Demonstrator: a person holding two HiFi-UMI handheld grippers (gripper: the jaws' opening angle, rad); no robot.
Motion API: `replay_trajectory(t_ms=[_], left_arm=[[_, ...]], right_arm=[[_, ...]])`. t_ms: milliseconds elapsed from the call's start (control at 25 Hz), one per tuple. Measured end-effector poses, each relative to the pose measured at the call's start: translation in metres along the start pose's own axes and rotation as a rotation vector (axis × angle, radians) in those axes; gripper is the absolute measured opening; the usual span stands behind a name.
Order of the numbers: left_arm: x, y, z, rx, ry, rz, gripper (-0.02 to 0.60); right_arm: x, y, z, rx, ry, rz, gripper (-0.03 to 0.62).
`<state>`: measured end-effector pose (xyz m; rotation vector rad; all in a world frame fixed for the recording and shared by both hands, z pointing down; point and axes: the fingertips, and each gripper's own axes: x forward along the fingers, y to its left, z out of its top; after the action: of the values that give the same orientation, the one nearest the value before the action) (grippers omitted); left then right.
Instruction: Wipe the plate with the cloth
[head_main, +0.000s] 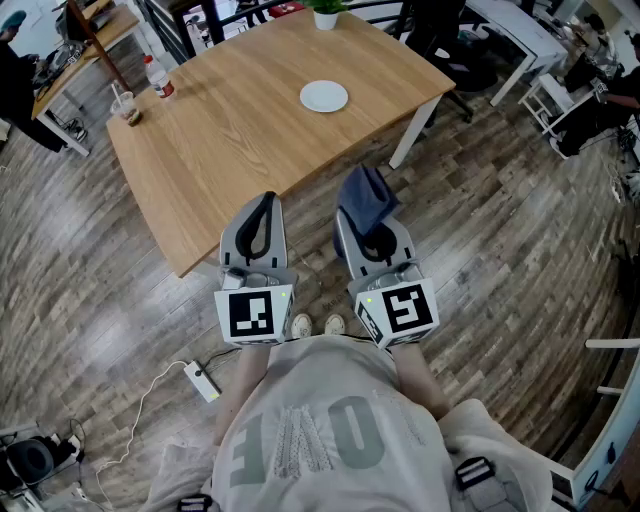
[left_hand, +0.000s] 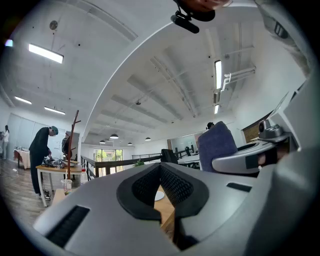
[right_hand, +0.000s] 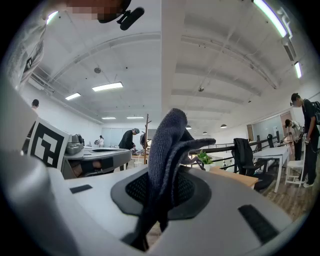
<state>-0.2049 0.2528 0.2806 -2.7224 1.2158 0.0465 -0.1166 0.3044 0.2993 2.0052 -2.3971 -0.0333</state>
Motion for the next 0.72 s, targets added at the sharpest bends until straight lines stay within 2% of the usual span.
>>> replay_trajectory(t_ms=[200,400,600,720], left_arm=[[0.002,-0.009,-0.004,0.0,0.011,-0.003,0.003],[0.007,-0.012,-0.013,-0.005,0.048,-0.005,0.004],[0.012,-0.017,-0.018,0.016,0.064,0.004,0.003],[0.013,-0.026,-0.013,0.006,0.041,-0.001,0.003]], right_arm=[[-0.008,-0.014,-0.003,0.001,0.004,-0.018,0.066],[-0.013,-0.035,-0.012,0.027,0.031,-0.084,0.064],[-0.021,-0.054,-0.017,0.048,0.036,-0.1,0.064],[-0.029,-0.06,-0.021,0.044,0.03,-0.087,0.064]])
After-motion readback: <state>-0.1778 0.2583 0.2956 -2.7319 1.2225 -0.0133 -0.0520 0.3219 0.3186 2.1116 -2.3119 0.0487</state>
